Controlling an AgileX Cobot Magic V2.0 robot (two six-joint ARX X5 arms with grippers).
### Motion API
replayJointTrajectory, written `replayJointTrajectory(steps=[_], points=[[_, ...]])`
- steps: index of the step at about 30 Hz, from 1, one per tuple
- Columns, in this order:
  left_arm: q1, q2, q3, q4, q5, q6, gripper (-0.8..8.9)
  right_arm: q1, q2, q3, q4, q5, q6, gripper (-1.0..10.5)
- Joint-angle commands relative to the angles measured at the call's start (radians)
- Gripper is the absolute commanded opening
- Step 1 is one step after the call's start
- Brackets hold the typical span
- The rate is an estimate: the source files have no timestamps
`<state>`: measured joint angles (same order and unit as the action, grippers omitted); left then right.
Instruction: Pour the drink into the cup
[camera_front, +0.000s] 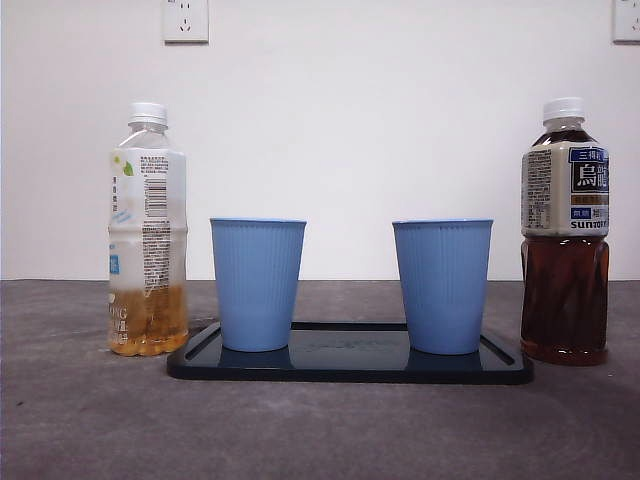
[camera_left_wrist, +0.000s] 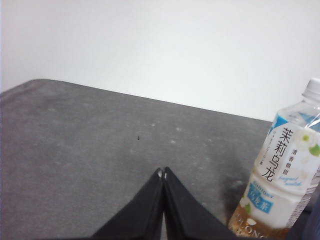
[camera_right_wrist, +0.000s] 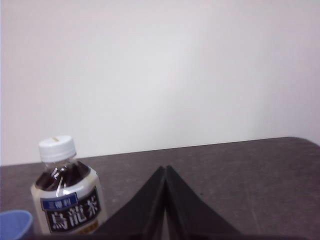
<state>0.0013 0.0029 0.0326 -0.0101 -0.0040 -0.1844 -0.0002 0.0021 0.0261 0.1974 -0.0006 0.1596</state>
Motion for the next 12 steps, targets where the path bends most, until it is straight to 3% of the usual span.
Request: replayJointTrajectory(steps=[1,5,12], points=[[-0.002,0.000,-0.003,0.009,-0.003,-0.064,0.06,0.002,0.001,-0.002,0.037,-0.029,0.058,0.0],[-0.002,0.000,0.000,0.005,-0.003,-0.105,0.06,0.002,0.002,-0.002,0.026,-0.002,0.067,0.0],[-0.002,0.001,0.041,-0.018,-0.003,-0.210,0.07,0.002,0.002,0.040,-0.042,0.025,0.155,0.0]])
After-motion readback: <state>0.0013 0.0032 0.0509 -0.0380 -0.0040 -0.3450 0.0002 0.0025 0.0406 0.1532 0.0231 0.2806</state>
